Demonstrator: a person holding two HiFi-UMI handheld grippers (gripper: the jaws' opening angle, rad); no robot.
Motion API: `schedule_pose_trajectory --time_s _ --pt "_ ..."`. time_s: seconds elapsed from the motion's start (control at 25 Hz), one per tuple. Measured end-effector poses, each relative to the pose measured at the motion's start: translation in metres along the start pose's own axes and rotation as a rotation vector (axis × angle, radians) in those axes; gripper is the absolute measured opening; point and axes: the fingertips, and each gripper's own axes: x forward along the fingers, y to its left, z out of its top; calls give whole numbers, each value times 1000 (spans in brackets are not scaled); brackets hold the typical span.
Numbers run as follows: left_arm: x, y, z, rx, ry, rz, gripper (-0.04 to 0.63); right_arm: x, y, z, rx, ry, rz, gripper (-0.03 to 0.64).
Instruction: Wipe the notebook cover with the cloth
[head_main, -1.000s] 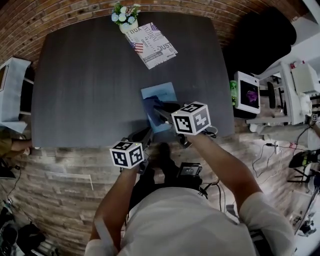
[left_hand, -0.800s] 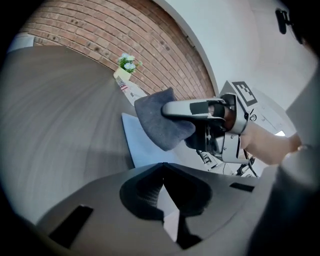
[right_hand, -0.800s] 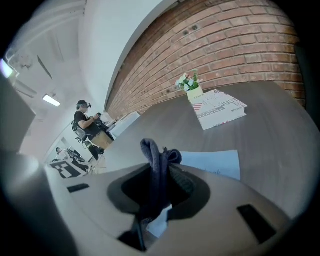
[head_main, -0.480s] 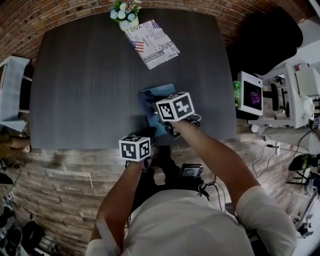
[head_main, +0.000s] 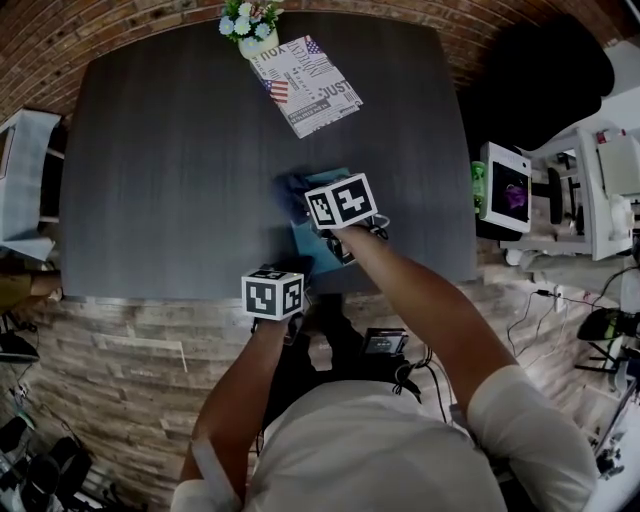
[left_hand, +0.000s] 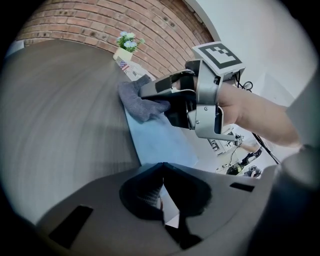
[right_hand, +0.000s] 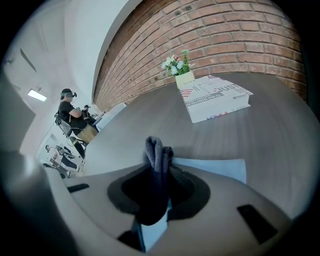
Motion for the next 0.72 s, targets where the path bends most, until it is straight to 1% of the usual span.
schedule_pose_trajectory --time_s 0.28,0.72 --pt "1 1 0 10 -5 1 9 -1 -5 -2 -24 8 -5 85" --pt "1 0 1 9 -8 2 10 -18 -32 -7 46 -22 -30 86"
